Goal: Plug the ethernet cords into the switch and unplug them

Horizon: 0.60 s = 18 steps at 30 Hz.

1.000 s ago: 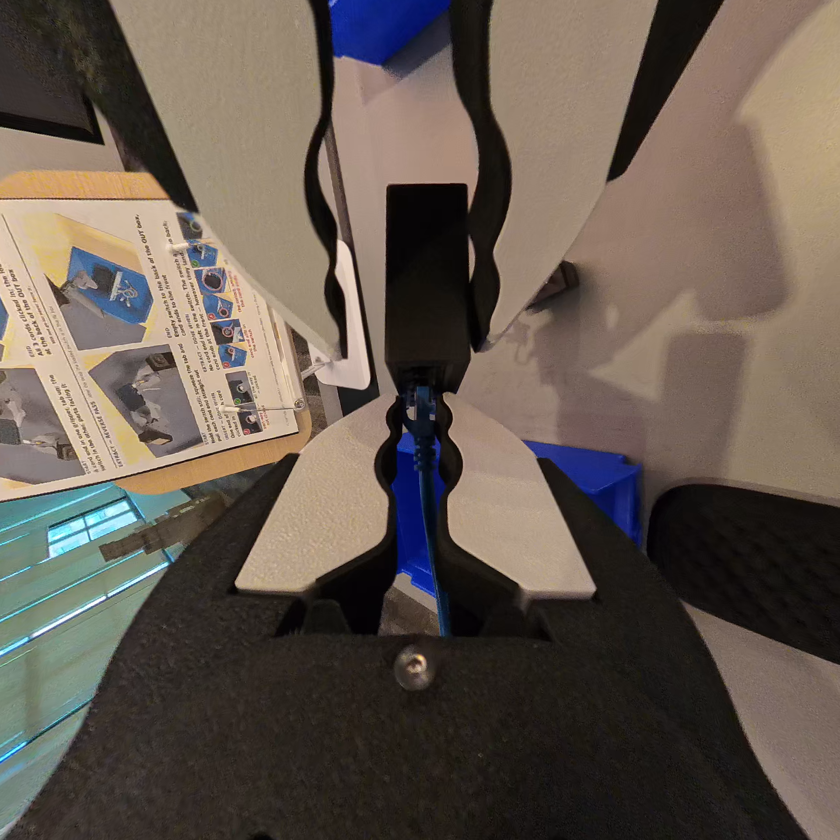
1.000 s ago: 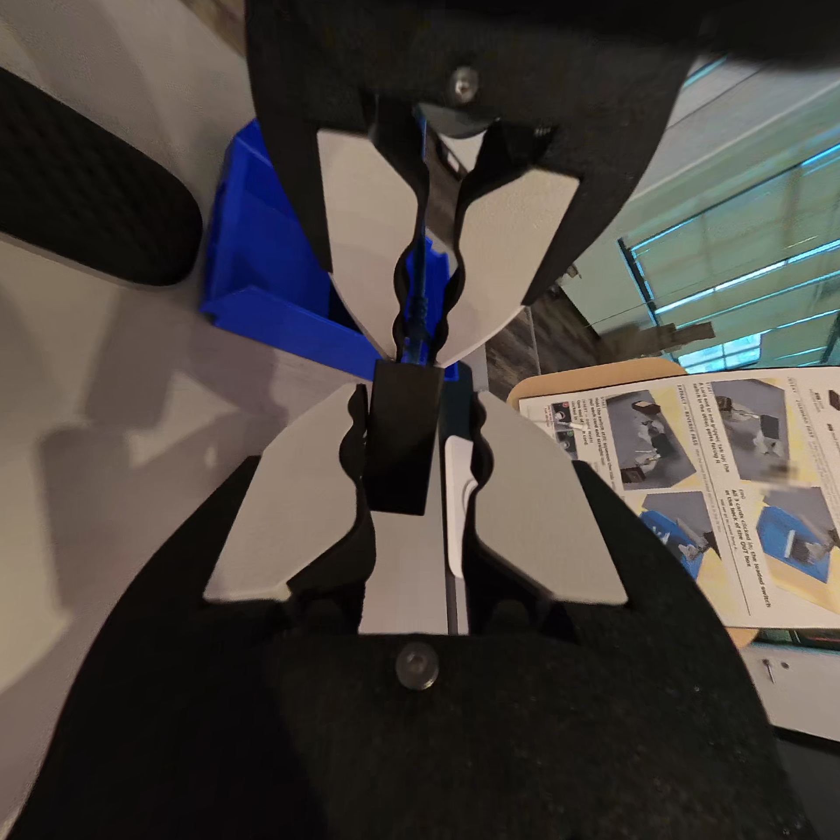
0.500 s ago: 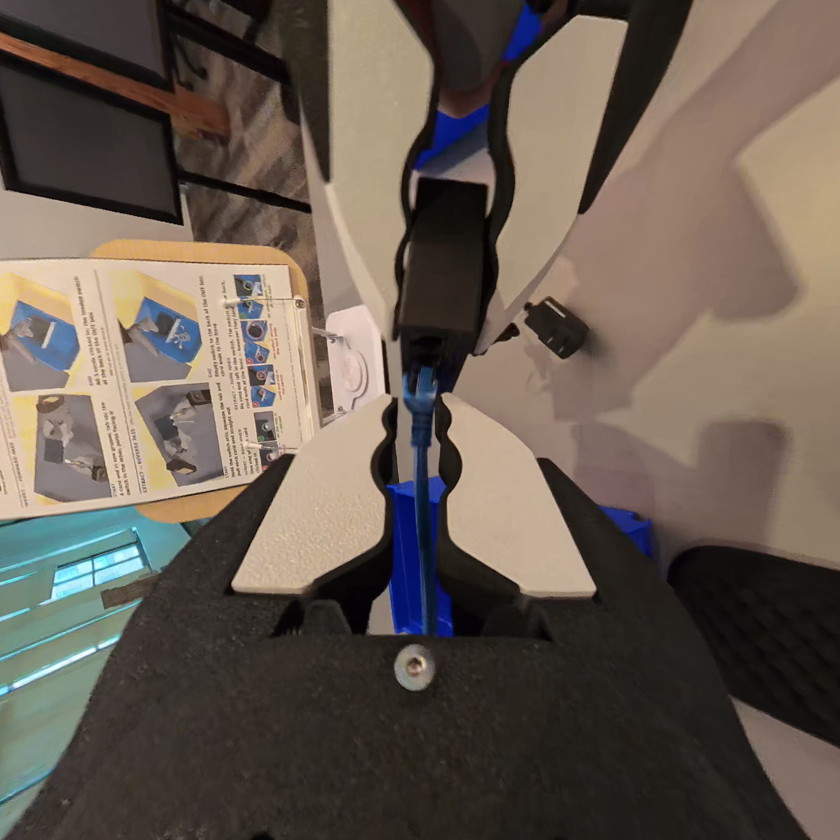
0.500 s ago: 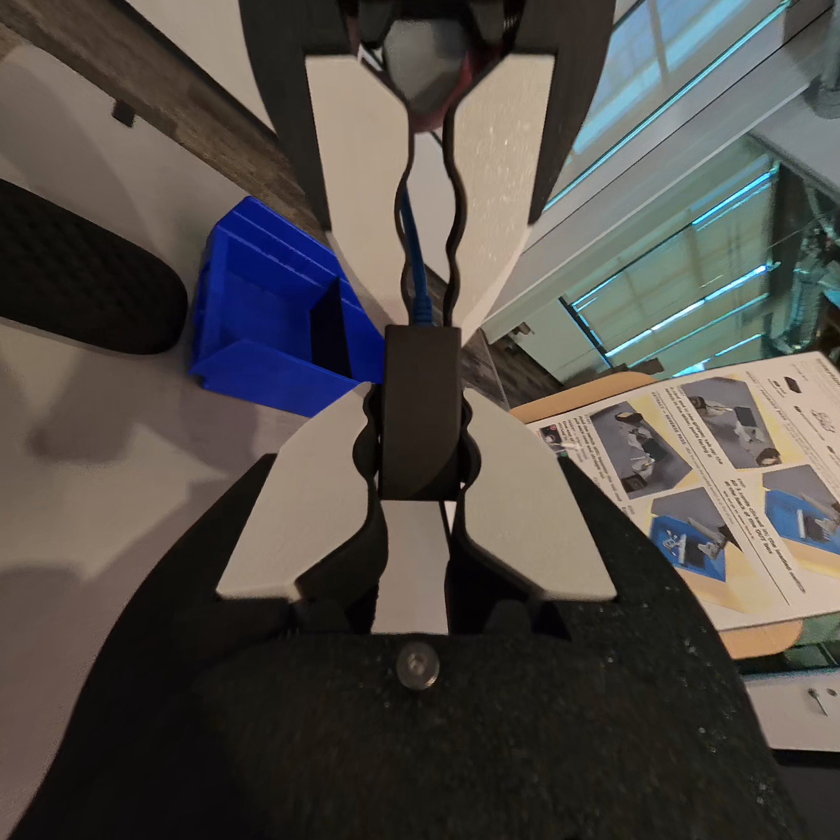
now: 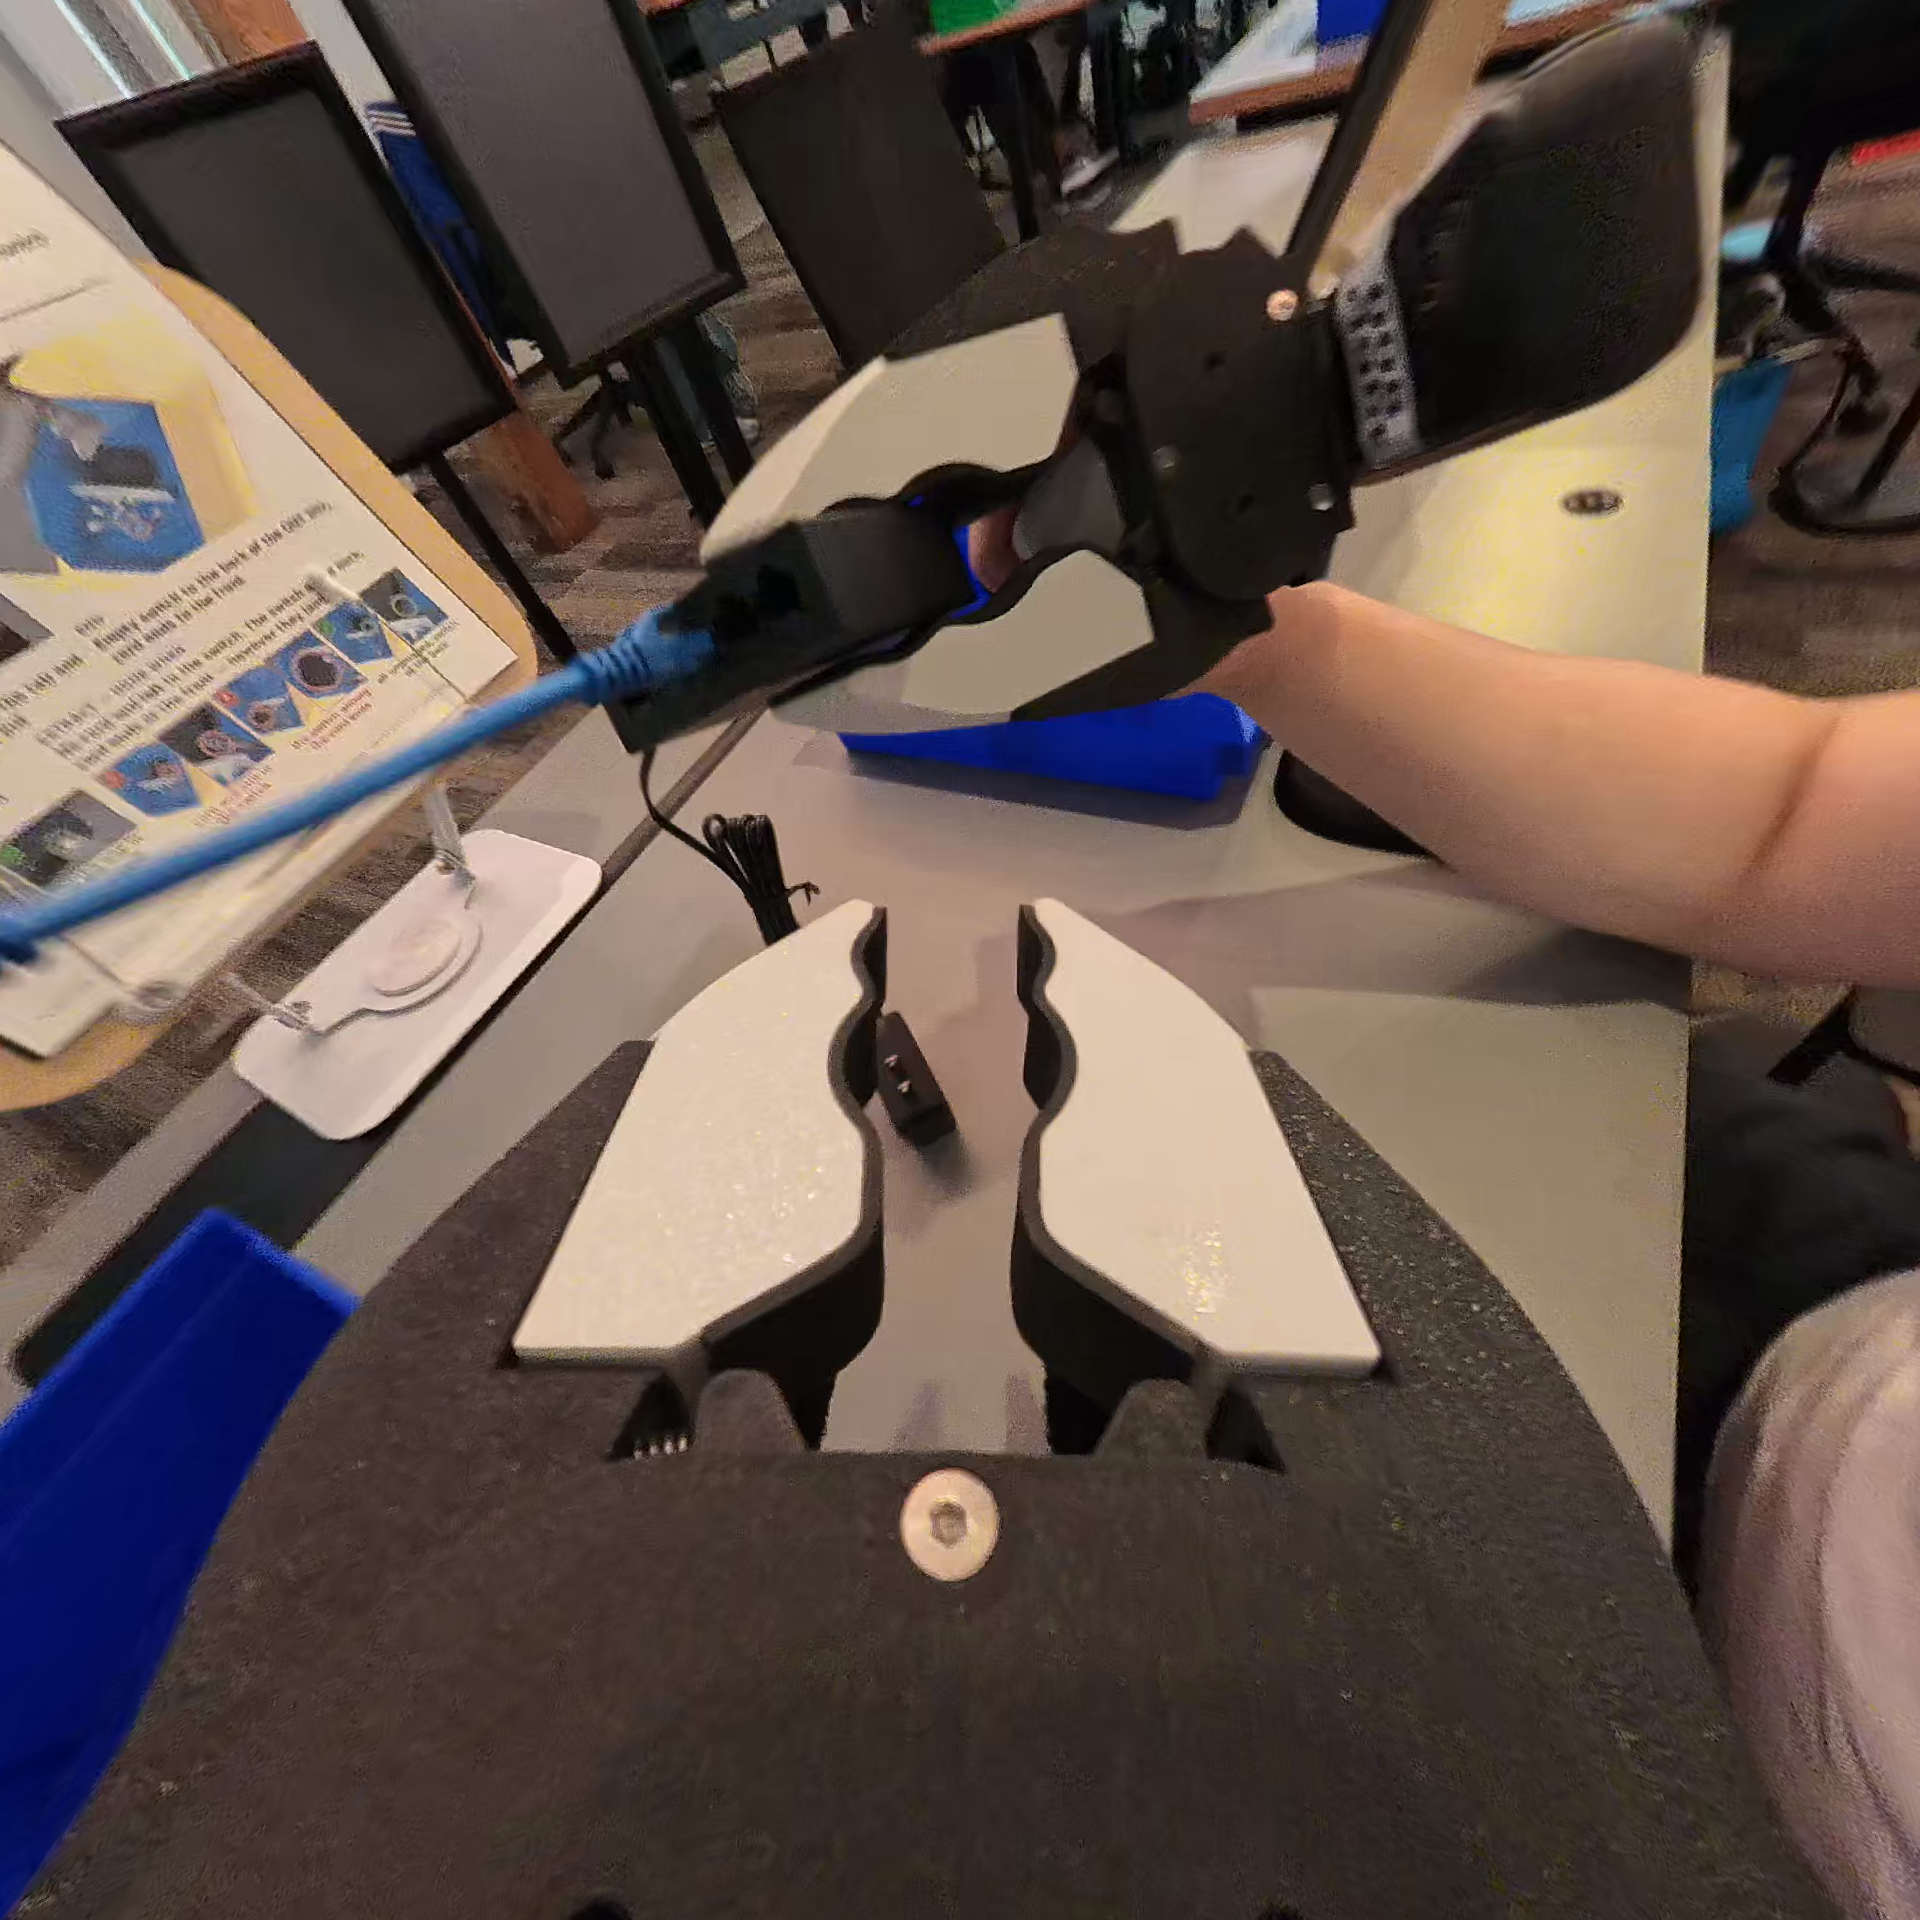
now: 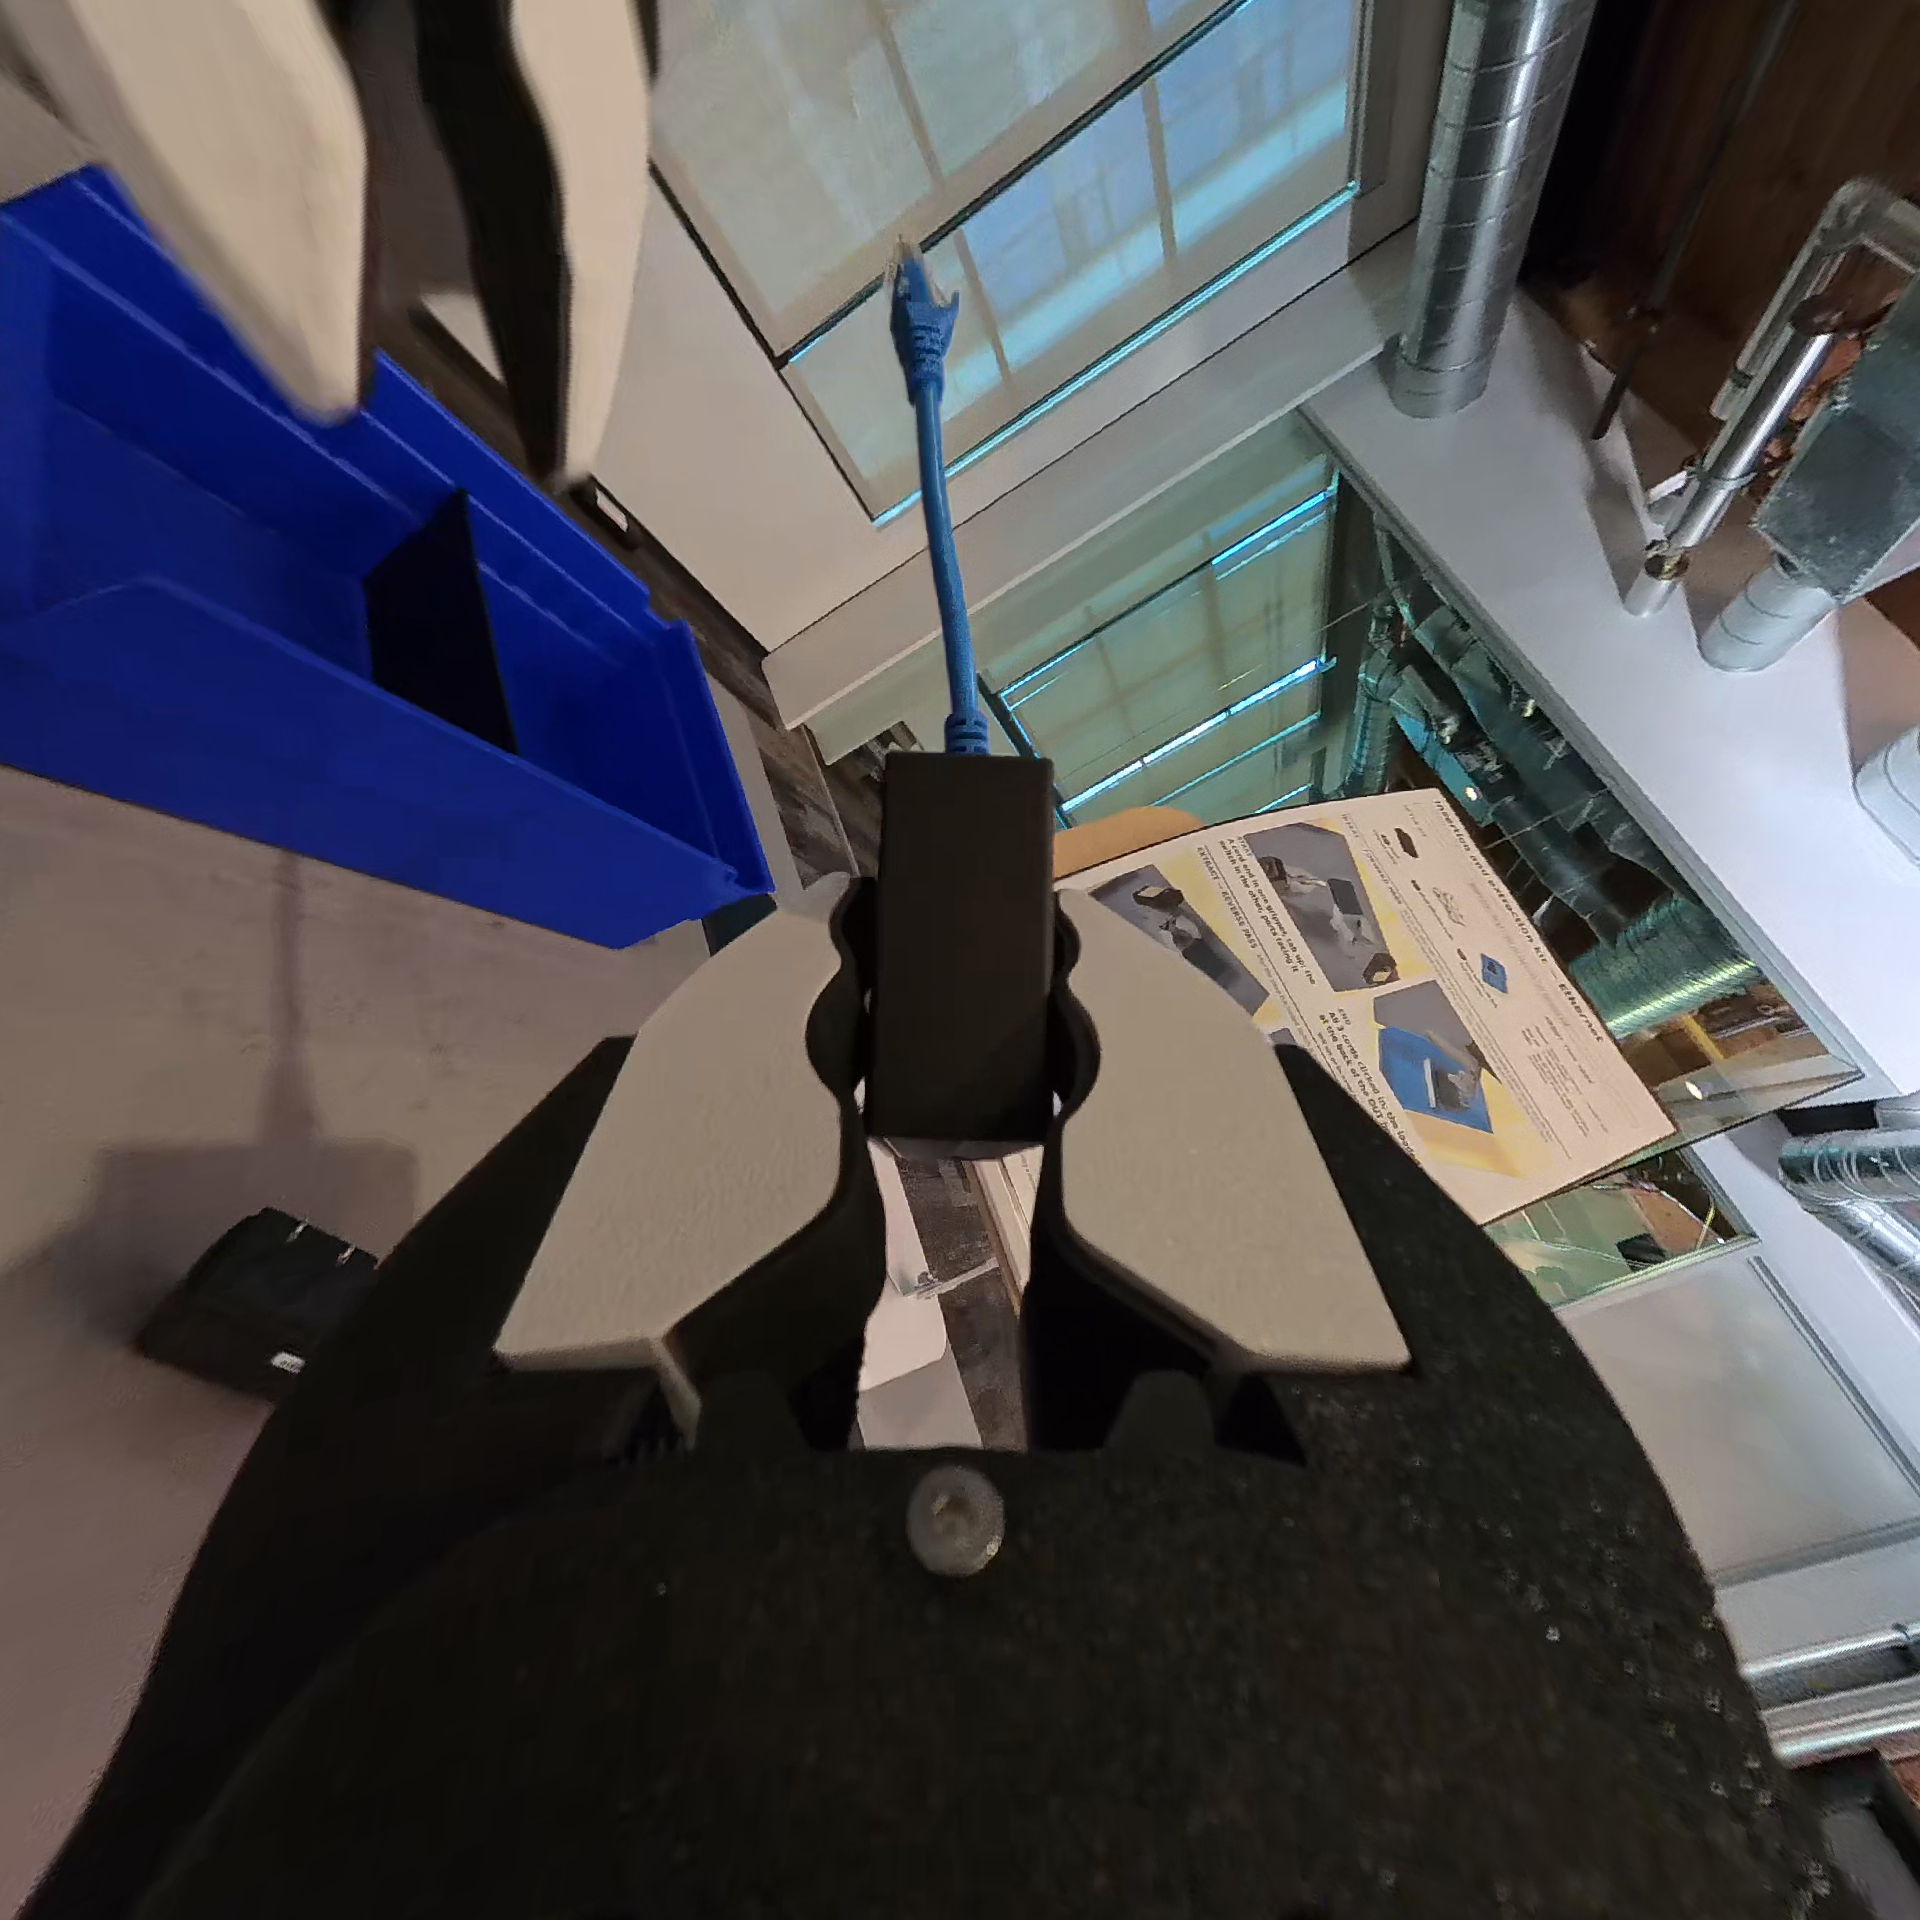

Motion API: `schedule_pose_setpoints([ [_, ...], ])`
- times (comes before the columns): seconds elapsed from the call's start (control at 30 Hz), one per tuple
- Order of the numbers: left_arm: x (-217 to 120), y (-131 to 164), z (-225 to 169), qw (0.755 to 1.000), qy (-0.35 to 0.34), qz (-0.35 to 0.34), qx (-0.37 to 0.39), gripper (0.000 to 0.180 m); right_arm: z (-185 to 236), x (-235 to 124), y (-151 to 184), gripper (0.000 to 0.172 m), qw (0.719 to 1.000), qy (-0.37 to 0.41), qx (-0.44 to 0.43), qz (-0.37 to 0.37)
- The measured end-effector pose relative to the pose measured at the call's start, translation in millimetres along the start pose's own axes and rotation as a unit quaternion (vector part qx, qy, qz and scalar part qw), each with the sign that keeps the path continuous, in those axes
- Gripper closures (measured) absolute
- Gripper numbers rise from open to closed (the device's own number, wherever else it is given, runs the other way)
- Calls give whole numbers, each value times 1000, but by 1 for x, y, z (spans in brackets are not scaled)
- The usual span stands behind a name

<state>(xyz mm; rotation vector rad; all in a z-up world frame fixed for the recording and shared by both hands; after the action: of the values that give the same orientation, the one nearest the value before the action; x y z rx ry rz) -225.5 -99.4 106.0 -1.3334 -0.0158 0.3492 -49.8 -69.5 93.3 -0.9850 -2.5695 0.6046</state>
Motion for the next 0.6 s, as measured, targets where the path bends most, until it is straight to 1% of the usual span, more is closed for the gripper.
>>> schedule_pose_setpoints([
  [0.1,22,17,8,997,7,-26,-74,157,-4,-4,0,142,1000,21,8,4],
  [0.17,30,24,21,992,-9,-55,-116,158,-9,-8,-2,142,999,31,23,-12],
  [0.23,34,30,35,985,-19,-107,-137,162,-16,-15,-7,142,997,38,53,-45],
  [0.3,36,36,46,978,-7,-149,-147,161,-24,-22,-13,142,988,37,102,-106],
  [0.33,37,36,51,976,-3,-170,-139,155,-27,-26,-16,142,981,32,128,-140],
  [0.43,38,30,63,965,4,-235,-120,118,-33,-32,-15,142,954,3,207,-216],
  [0.47,40,27,64,962,22,-244,-118,118,-33,-34,-14,142,943,-10,225,-246],
  [0.5,44,24,64,962,46,-248,-105,123,-32,-34,-13,142,931,-23,246,-267],
  [0.6,61,16,53,966,98,-236,-28,123,-30,-31,-8,142,908,-45,286,-302],
])
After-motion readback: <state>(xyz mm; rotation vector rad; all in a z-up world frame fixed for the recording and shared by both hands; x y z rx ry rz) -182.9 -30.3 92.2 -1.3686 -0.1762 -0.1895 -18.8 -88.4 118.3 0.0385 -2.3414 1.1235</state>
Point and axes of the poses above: each gripper's, where its closed fingertips meet, x out along the fingers, y out of its underside, z = x × y across the jaws, the point moved 8 cm from there along -x, back along the fingers, and after that the axes turned 9 degrees about -z, right-handed, at the moved point
